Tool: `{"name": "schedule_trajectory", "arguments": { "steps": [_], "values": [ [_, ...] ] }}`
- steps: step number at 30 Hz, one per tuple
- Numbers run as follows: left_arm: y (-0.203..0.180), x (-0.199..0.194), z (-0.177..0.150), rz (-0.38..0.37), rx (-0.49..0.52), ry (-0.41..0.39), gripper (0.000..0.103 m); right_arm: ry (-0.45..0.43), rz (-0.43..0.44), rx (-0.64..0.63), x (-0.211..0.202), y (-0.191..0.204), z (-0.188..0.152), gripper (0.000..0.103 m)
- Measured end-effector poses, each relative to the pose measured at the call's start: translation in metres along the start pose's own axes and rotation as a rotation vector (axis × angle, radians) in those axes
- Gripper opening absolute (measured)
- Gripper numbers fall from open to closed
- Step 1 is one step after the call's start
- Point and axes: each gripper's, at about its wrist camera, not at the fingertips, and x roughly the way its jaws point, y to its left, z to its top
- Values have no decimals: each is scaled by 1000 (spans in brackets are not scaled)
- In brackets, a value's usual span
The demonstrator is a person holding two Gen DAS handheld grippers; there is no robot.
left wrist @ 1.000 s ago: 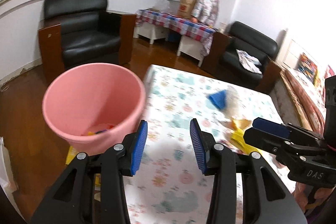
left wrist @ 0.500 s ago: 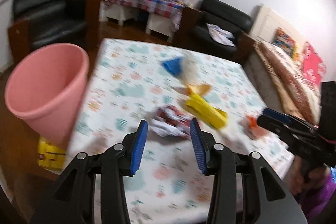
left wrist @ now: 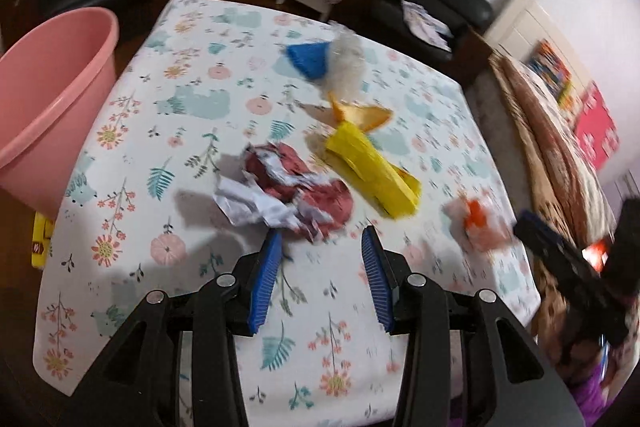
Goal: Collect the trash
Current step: 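Move both grippers back to the table toward the crumpled wrappers, then grasp the red-white crumpled wrapper with the left gripper while the right grasps the pink bag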
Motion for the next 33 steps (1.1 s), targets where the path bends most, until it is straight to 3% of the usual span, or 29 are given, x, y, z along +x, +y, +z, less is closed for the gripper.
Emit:
{"name": "schedule_trajectory", "arguments": {
  "steps": [4, 9, 13, 16, 22, 33],
  "values": [
    [4, 6, 8, 49, -26, -17, 42, 4, -8, 6, 1, -6, -1, 48],
    [2, 8, 10, 96, 37, -35, 41, 10, -19, 12, 2, -11, -3, 48],
    [4, 8, 11, 104, 74, -41, 17, 20, -18, 23, 4, -16, -5, 51],
    [9, 7, 13, 125, 82, -57, 13, 30, -12, 35, 5, -18, -7, 52],
    [18, -3, 22, 168, 93, -106, 12, 47, -5, 49, 8, -21, -9, 55],
    [19, -9, 19, 156, 142, -123, 12, 103, -3, 84, 20, -28, -18, 57]
  ]
}}
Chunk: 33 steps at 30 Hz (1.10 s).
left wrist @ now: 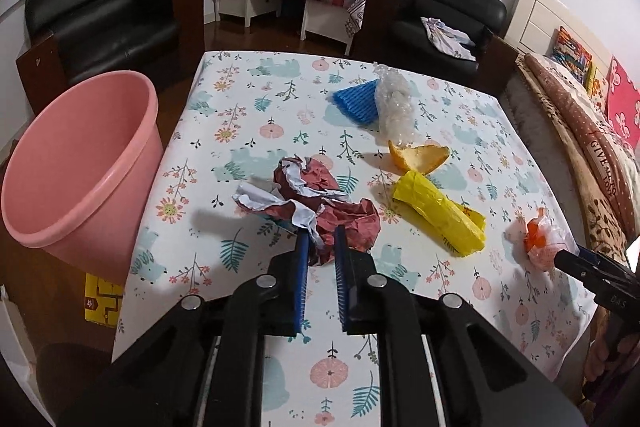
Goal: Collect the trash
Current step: 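Grasp the red-white crumpled wrapper with the left gripper while the right grasps the pink bag, then carry the wrapper and pink bag over the pink bin and release both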
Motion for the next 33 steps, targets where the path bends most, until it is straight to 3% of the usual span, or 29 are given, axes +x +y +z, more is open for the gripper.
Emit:
{"name": "schedule_trajectory", "arguments": {
  "steps": [3, 4, 8, 20, 33],
  "values": [
    [1, -1, 0, -3, -3, -6, 12, -8, 6, -1, -2, 2, 0, 51],
    [2, -2, 0, -5, -5, -9, 12, -6, 7, -3, -2, 4, 0, 42],
    [3, -6, -1, -16, -5, -26, 12, -4, 4, -17, -2, 9, -1, 35],
    [12, -38, 4, -17, -5, -156, 12, -87, 54, -127, -17, 54, 16, 32],
    [57, -75, 10, 82, -70, -275, 12, -98, 243, -237, 5, 145, 59, 32]
  ]
}}
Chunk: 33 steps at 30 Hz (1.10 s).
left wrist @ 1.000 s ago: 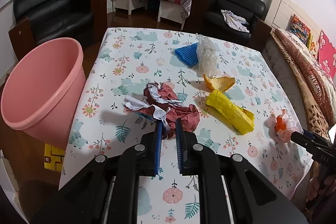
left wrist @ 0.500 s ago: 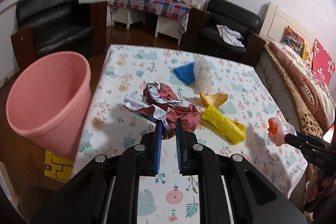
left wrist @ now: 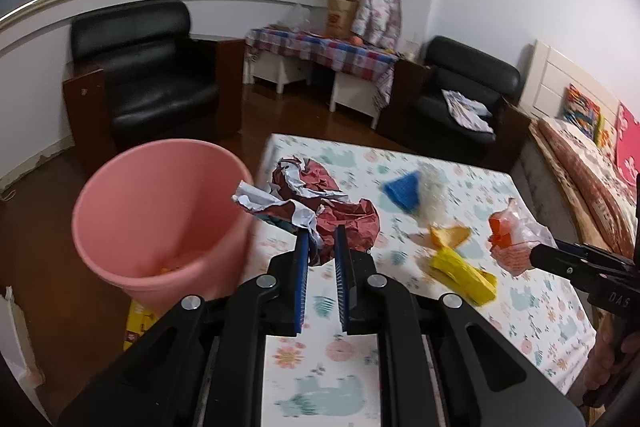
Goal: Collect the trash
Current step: 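Carry the wrapper and pink bag over the pink bin and release both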
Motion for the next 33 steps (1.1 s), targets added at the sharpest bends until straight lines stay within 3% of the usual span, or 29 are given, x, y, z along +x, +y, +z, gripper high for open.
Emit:
{"name": "schedule_trajectory", "arguments": {
  "steps": [6, 16, 33],
  "values": [
    [25, -9, 3, 47, -47, -30, 12, 9, 113, -37, 30, 41, 27, 32],
    [60, -19, 1, 157, -99, -72, 12, 47, 223, -72, 84, 99, 59, 32],
    [118, 1, -2, 225, -192, -41, 12, 137, 224, -167, 168, 170, 66, 33]
  ]
}}
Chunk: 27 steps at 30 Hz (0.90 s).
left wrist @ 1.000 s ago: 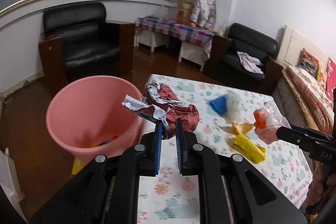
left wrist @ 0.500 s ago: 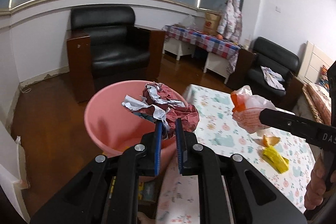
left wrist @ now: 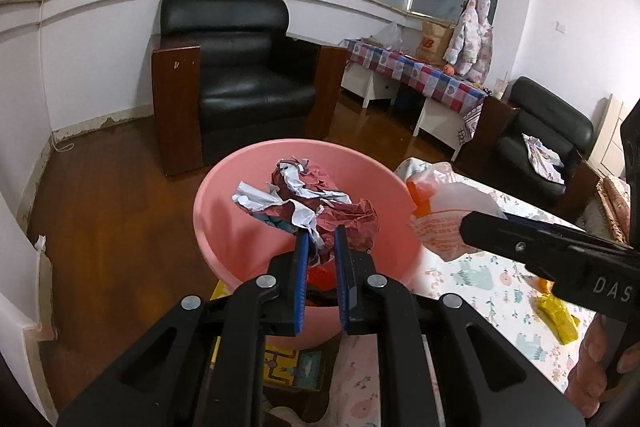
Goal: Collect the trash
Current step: 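Carry the wrapper and pink bag over the pink bin and release both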
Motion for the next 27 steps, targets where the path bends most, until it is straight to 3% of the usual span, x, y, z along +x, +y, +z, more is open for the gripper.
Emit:
{"name": "schedule_trajectory", "arguments": {
  "steps": [16, 21, 23, 27],
  "values": [
    [27, 26, 0, 1, -39, 47, 13, 74, -45, -27, 52, 12, 1, 35],
    [31, 30, 0, -11, -60, 69, 28, 80, -60, -19, 56, 13, 3, 37],
    [32, 31, 0, -19, -64, 68, 33, 78, -68, -19, 56, 12, 3, 43],
    [32, 29, -1, -21, -66, 67, 35, 70, -76, -15, 55, 9, 5, 48]
  ]
}}
